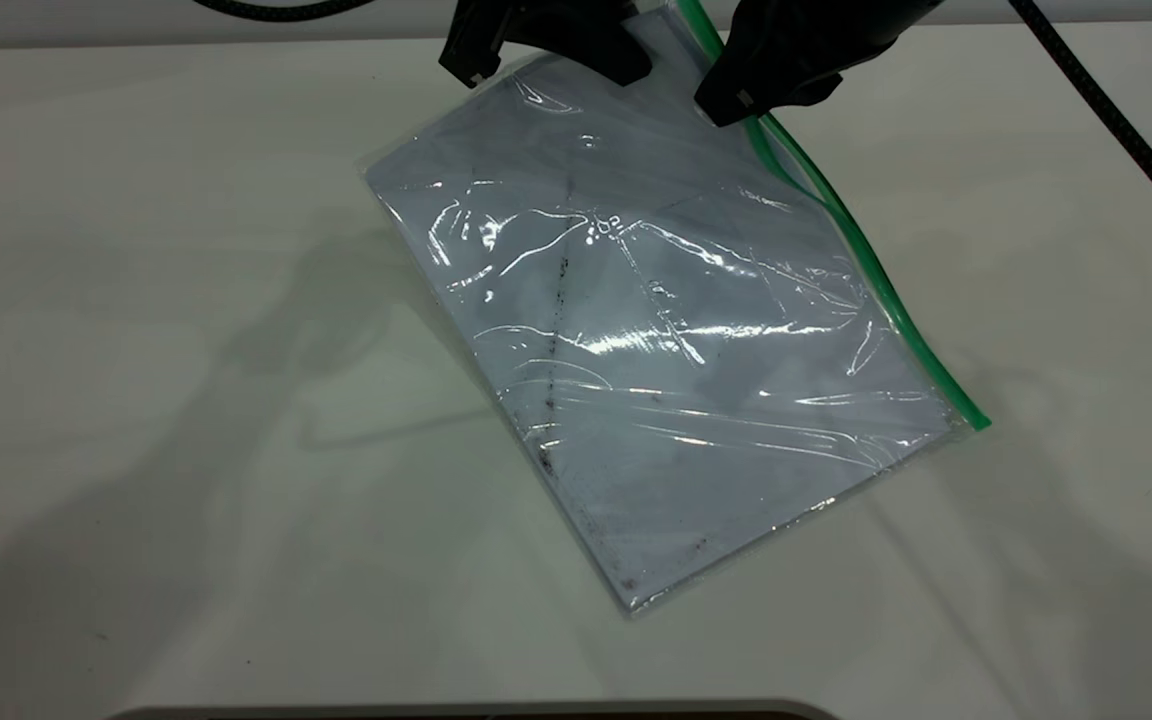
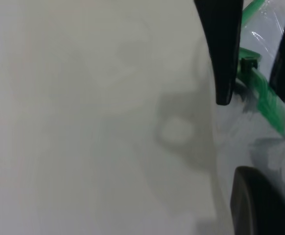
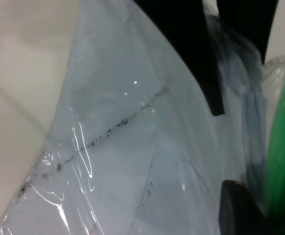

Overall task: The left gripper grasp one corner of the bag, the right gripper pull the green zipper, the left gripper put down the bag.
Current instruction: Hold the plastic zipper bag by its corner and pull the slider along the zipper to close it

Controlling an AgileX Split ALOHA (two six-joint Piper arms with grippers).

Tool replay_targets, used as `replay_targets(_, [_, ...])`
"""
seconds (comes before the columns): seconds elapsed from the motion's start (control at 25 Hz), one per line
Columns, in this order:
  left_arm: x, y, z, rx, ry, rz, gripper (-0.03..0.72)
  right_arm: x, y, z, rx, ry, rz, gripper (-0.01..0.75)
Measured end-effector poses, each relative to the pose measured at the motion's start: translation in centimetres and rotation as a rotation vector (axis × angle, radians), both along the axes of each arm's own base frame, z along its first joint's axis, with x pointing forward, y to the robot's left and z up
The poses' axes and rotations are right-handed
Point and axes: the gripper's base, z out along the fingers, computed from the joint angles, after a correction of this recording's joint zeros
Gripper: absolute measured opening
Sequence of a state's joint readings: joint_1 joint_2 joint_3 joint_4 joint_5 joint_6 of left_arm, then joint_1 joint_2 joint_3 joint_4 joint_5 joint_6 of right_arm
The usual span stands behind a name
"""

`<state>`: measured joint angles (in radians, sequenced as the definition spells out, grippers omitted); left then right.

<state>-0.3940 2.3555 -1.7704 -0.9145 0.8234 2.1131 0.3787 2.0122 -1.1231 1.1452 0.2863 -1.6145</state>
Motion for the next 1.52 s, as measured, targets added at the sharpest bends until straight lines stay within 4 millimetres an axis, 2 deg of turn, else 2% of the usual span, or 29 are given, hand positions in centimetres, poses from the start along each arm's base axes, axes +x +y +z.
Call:
replay_targets(0.16, [0.1,0.0,0.0,0.001,-0.009,0.008,0.054,0.0,0.0,0.0,-0.007,-0.008,0.005,0.078])
replay_targets(0.28, [0.2,0.0,0.0,0.002,-0.019,0.019,0.054,0.1,-0.1,0.0,-0.012,-0.015,0.006,0.047])
replay_targets(0.52, [0.4,0.1,0.4,0.000,-0.039,0.029,0.054,0.2,-0.1,0.1,-0.009,-0.019,-0.001,0.044])
replay_targets(0.84, [0.9,1.2,2.1,-0.023,-0.067,0.062,0.053,0.5,0.1,0.5,0.006,-0.029,-0.018,0.044])
replay_targets(1.12, [1.2,1.9,2.1,-0.028,-0.056,0.076,0.053,0.6,0.1,-1.1,-0.002,0.006,-0.028,0.044])
replay_targets(1.52, [1.4,2.1,2.1,-0.035,-0.054,0.091,0.053,0.9,-0.7,-1.5,0.007,0.031,-0.045,0.047])
